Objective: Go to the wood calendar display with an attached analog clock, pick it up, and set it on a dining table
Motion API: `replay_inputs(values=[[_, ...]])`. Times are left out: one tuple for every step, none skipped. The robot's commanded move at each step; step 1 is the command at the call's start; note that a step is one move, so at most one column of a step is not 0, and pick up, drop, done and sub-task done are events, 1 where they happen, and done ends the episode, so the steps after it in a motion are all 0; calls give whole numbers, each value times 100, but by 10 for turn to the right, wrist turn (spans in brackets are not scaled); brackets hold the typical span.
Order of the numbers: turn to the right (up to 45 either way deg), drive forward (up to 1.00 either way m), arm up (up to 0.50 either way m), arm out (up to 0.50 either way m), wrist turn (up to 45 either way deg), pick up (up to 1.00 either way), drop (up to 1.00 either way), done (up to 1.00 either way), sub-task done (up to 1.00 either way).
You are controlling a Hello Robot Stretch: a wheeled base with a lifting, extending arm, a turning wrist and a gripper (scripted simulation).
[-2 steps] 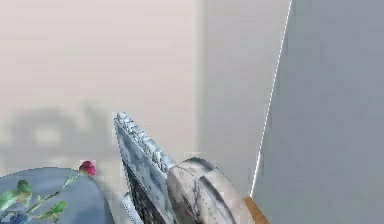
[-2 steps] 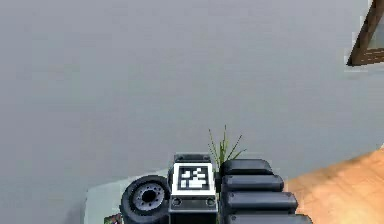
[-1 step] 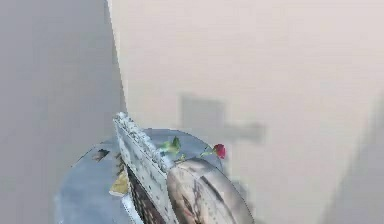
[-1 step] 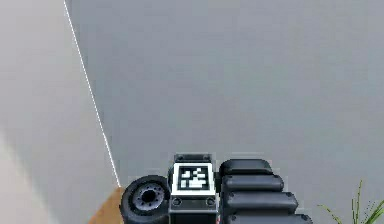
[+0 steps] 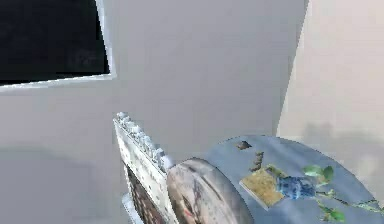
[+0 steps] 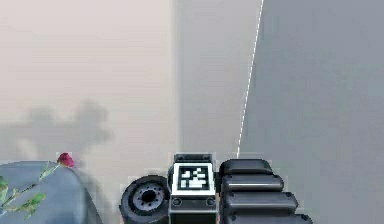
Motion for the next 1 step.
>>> replay_inputs(values=[[-450, 0, 0, 0, 0, 0, 0, 0, 0]])
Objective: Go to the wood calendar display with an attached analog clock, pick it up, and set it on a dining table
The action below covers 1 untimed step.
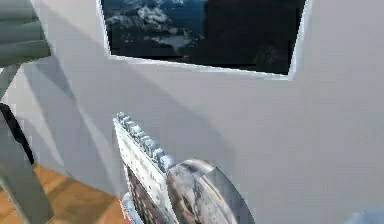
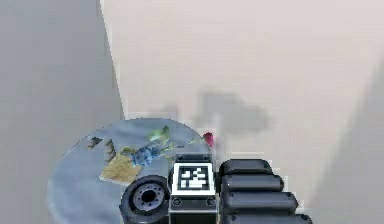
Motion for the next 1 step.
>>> replay_inputs(values=[[-450, 0, 0, 0, 0, 0, 0, 0, 0]])
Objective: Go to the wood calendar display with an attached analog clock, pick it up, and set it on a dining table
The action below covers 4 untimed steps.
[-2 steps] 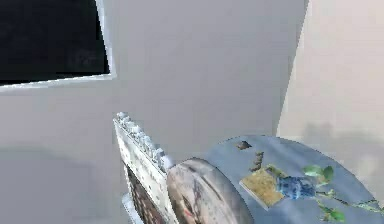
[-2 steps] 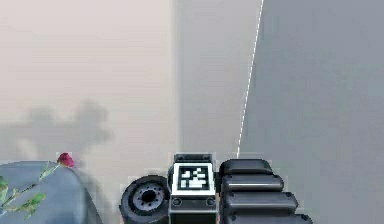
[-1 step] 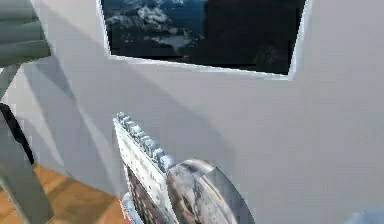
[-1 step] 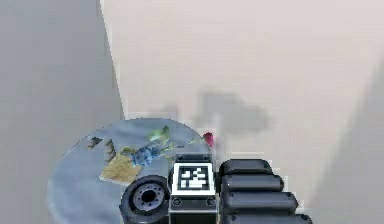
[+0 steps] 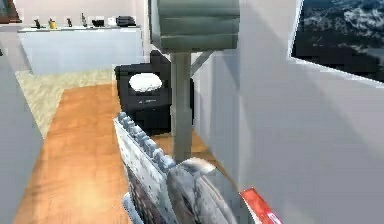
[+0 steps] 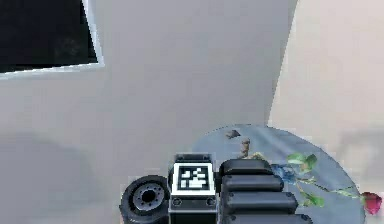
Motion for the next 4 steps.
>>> replay_inputs(values=[[-270, 0, 0, 0, 0, 0, 0, 0, 0], [450, 0, 0, 0, 0, 0, 0, 0, 0], [450, 0, 0, 0, 0, 0, 0, 0, 0], [30, 0, 0, 0, 0, 0, 0, 0, 0]])
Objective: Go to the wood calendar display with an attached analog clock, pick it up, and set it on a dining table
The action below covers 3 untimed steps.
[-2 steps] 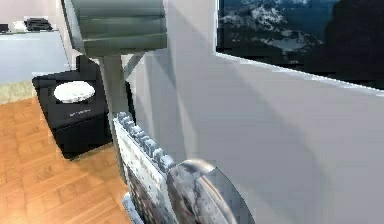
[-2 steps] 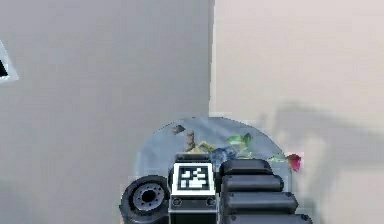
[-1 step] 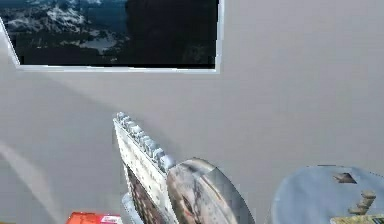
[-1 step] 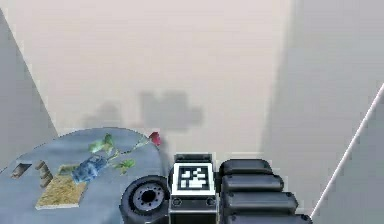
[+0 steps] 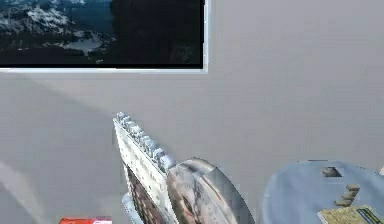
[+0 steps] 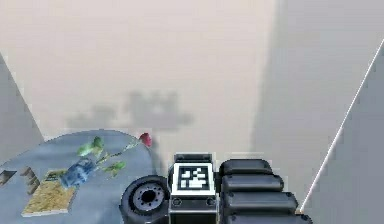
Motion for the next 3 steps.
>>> replay_inputs(values=[[0, 10, 0, 0, 0, 0, 0, 0, 0], [-270, 0, 0, 0, 0, 0, 0, 0, 0], [0, 0, 0, 36, 0, 0, 0, 0, 0]])
